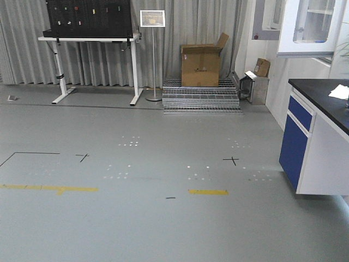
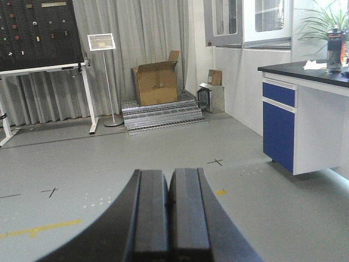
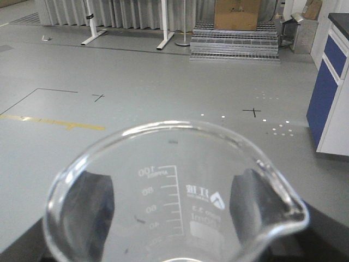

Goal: Pick beaker and place in left cabinet
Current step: 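Drive the base across the lab to the grey cabinet, holding the beaker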

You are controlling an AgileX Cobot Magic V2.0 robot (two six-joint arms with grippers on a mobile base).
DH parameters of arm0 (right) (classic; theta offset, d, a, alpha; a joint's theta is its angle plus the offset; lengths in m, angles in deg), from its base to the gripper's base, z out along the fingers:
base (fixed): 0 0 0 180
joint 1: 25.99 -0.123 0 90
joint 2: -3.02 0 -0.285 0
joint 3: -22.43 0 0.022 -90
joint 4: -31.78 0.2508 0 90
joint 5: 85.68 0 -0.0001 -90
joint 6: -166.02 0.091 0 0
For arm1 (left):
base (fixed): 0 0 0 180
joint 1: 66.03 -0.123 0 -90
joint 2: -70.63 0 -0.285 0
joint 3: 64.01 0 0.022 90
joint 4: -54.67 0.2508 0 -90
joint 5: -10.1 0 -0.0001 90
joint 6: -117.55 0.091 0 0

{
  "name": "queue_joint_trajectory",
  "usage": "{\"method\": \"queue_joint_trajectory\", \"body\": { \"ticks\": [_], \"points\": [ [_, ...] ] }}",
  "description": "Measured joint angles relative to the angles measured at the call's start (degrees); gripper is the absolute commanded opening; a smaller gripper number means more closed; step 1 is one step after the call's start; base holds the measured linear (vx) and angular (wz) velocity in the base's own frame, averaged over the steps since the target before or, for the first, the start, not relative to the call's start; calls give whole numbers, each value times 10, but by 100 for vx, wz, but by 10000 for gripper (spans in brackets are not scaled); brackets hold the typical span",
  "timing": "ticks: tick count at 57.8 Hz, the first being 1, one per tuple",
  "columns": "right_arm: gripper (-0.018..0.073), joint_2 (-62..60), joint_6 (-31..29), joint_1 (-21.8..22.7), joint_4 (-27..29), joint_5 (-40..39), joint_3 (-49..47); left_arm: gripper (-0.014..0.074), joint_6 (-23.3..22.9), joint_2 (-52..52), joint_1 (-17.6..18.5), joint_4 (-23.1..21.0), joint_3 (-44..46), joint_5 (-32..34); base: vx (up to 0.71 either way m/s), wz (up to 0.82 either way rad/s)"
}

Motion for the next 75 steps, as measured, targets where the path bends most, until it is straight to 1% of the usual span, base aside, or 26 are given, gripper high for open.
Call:
{"method": "queue_joint_trajectory", "body": {
  "ticks": [75],
  "points": [
    [-6, 0, 0, 0, 0, 1, 0, 1, 0, 0, 0, 0, 0, 0, 72, 0]
  ]
}}
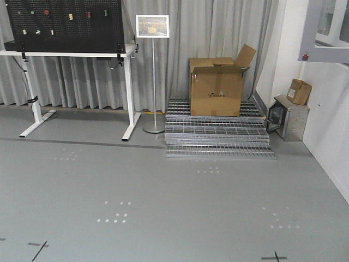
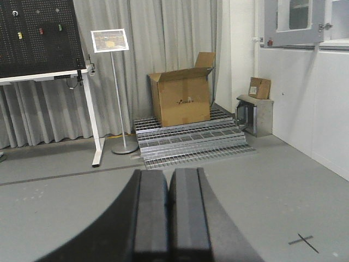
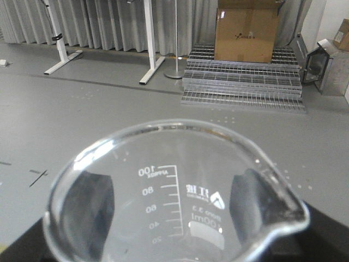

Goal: Pick beaker and place in left cabinet
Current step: 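Drive the base across the lab to the grey cabinet, holding the beaker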

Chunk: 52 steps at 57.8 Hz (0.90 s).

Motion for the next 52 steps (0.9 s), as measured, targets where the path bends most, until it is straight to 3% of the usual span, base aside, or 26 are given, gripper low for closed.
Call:
{"method": "queue_joint_trajectory", "body": {
  "ticks": [52],
  "points": [
    [-6, 0, 0, 0, 0, 0, 0, 1, 0, 0, 0, 0, 0, 0, 72, 3]
  ]
}}
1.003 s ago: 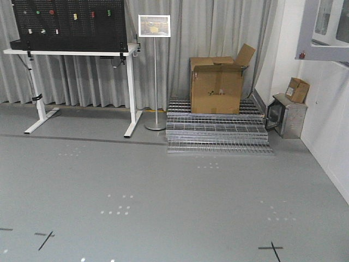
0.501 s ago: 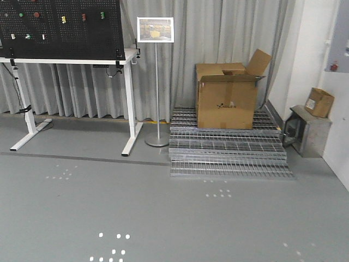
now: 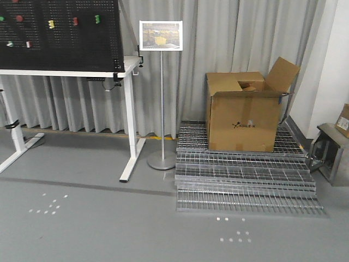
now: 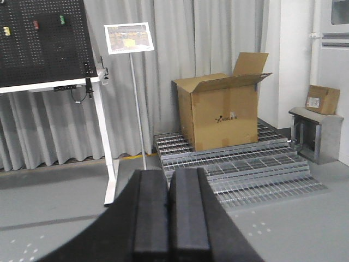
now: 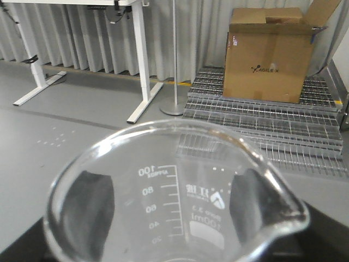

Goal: Pick beaker and place in left cabinet
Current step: 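Drive the base across the lab to the grey cabinet, holding the beaker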

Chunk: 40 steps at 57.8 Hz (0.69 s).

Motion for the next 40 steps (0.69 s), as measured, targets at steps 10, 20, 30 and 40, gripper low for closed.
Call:
{"method": "queue_joint_trajectory", "body": {
  "ticks": [10, 20, 30, 40],
  "points": [
    [-6, 0, 0, 0, 0, 0, 0, 1, 0, 0, 0, 0, 0, 0, 71, -17],
    [-6, 0, 0, 0, 0, 0, 0, 1, 0, 0, 0, 0, 0, 0, 69, -23],
    [-6, 0, 0, 0, 0, 0, 0, 1, 0, 0, 0, 0, 0, 0, 65, -30],
    [-6, 0, 0, 0, 0, 0, 0, 1, 0, 0, 0, 0, 0, 0, 61, -38]
  ]
}}
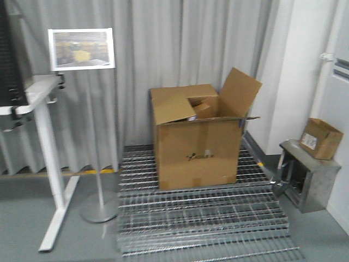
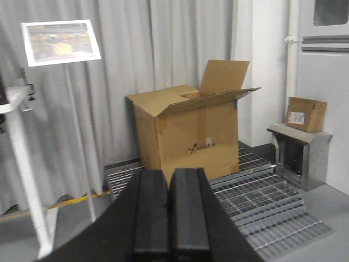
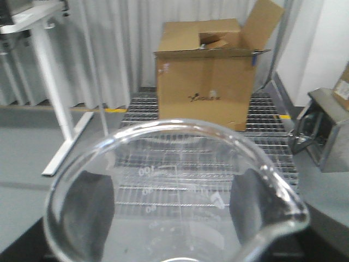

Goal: Pick beaker and place in left cabinet
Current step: 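Drive the base across the lab to the grey cabinet, holding the beaker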

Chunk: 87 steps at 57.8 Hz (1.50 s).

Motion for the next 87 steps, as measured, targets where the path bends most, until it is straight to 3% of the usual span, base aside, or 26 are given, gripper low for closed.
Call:
{"method": "queue_joint_trajectory", "body": {
  "ticks": [87],
  "points": [
    [-6, 0, 0, 0, 0, 0, 0, 1, 0, 0, 0, 0, 0, 0, 43, -66]
  ]
}}
